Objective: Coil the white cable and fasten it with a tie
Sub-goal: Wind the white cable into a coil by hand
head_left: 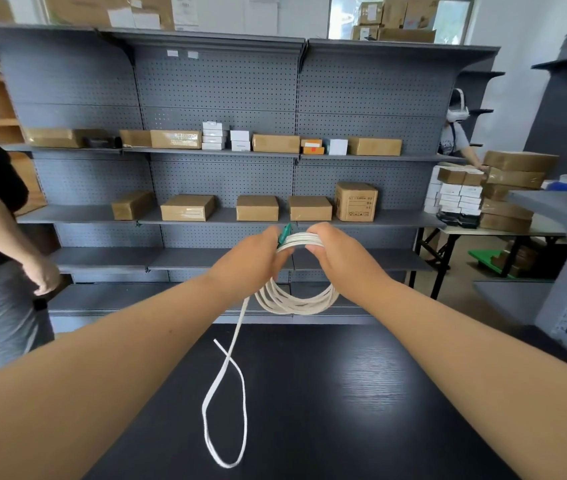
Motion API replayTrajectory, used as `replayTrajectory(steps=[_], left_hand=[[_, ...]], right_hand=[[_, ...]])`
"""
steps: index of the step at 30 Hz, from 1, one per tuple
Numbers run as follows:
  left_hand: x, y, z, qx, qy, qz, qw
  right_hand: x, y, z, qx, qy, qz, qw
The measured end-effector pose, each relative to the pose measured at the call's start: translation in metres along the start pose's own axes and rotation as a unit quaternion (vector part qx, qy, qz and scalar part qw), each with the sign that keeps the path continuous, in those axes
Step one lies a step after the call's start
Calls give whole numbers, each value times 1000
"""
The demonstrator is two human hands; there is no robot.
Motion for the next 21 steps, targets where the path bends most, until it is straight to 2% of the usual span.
replayTrajectory(steps=[6,12,14,17,21], left_hand=[[2,-11,6,93,-12,14,996],[-1,-18,10,38,-32,9,999],[-3,-21,9,55,-36,6,998],[-5,-23,4,158,-45,12,986],[-6,-24,-1,340,-80,-4,937]], right_hand=[[-3,-6,-1,73,-21,-17,997],[-3,-10,-6,82,-29,-35,996],[-3,-10,-6,69,-16,-42,997],[-1,-9,-3,55,10,-52,997],[4,-5,7,25,37,-64,997]])
Point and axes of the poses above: each hand's wrist, its own x-axis away from the middle knuckle, its own z-axis out of the back of the hand, y = z × x, the point moved 3 cm from there along -x, towards the middle knuckle, and after that the axes turned 14 degrees about -y, right-handed, at the moved point
